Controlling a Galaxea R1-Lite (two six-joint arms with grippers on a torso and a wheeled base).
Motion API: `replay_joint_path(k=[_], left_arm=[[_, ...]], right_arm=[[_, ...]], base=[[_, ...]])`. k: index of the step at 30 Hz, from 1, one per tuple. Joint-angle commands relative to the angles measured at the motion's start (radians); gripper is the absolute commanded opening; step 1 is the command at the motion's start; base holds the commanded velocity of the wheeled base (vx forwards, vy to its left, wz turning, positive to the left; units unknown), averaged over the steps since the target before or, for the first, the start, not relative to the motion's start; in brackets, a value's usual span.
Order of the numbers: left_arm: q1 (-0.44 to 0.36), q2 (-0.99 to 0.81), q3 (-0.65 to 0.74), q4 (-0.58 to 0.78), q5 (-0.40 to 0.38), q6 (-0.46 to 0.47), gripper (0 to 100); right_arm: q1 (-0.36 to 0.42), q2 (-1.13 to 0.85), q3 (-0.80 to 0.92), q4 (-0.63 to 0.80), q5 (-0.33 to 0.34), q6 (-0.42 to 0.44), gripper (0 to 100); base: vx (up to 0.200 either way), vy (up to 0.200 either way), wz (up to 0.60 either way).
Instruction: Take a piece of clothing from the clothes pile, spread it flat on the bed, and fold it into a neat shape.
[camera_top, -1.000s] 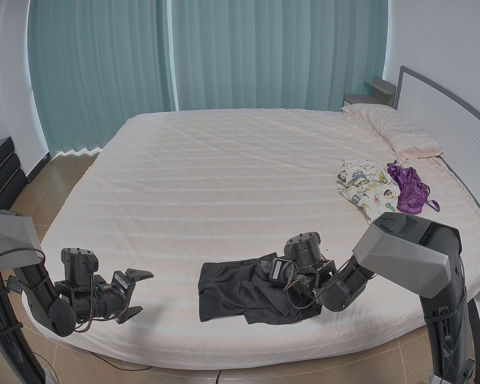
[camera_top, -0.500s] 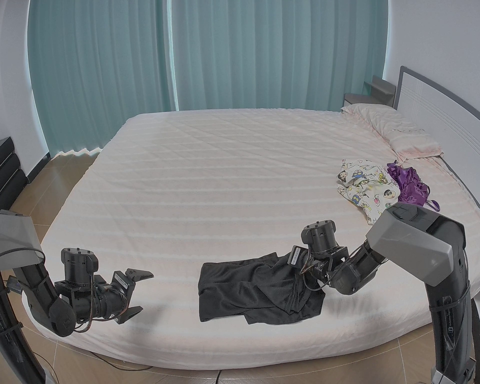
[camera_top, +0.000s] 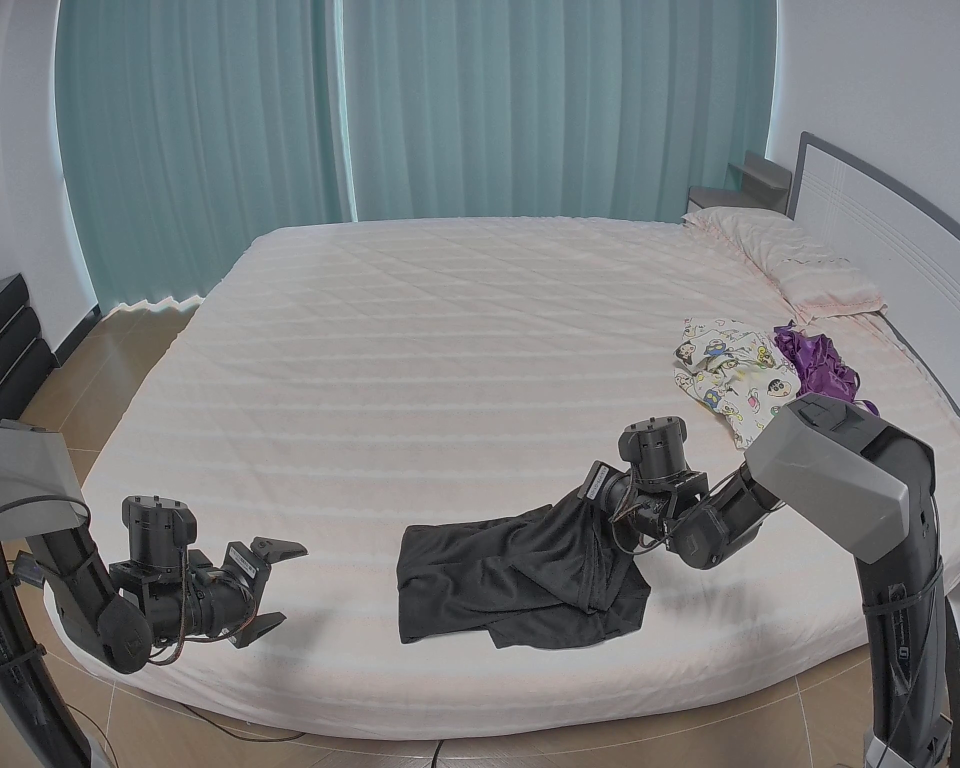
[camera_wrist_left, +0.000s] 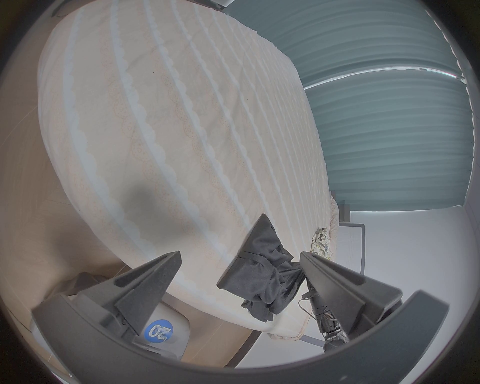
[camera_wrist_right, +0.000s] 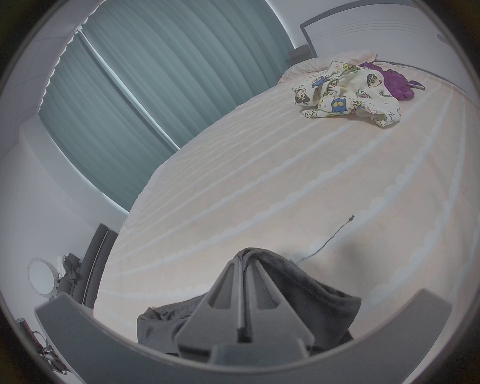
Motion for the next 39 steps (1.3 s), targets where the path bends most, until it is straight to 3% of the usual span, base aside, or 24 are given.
replay_joint_path(k=[1,7,8,13,18,27,32,39], left_arm=[[0.000,0.002,0.000,0.000,0.000,-0.001,100],[0.000,0.002,0.000,0.000,0.000,-0.001,100],[0.000,0.002,0.000,0.000,0.000,-0.001,100],[0.000,0.002,0.000,0.000,0.000,-0.001,100],[0.000,0.002,0.000,0.000,0.000,-0.002,100],[0.000,0.002,0.000,0.000,0.000,-0.002,100],[0.000,0.002,0.000,0.000,0.000,-0.002,100],[0.000,0.002,0.000,0.000,0.000,-0.002,100]], right_arm=[[-0.007,0.028,-0.024,0.002,0.000,0.001,0],[-0.008,0.048,-0.024,0.005,0.000,0.003,0],[-0.015,0.049,-0.024,-0.006,0.000,0.007,100],[-0.036,-0.015,0.009,-0.018,0.019,0.029,100],[-0.042,-0.129,0.149,-0.025,0.098,0.009,100],[-0.001,-0.262,0.505,-0.187,0.252,-0.123,100],[0.033,-0.250,0.618,-0.273,0.261,-0.181,100],[0.077,-0.228,0.646,-0.302,0.276,-0.197,100]], base=[[0.000,0.000,0.00],[0.000,0.000,0.00],[0.000,0.000,0.00],[0.000,0.000,0.00],[0.000,0.000,0.00],[0.000,0.000,0.00],[0.000,0.000,0.00],[0.000,0.000,0.00]])
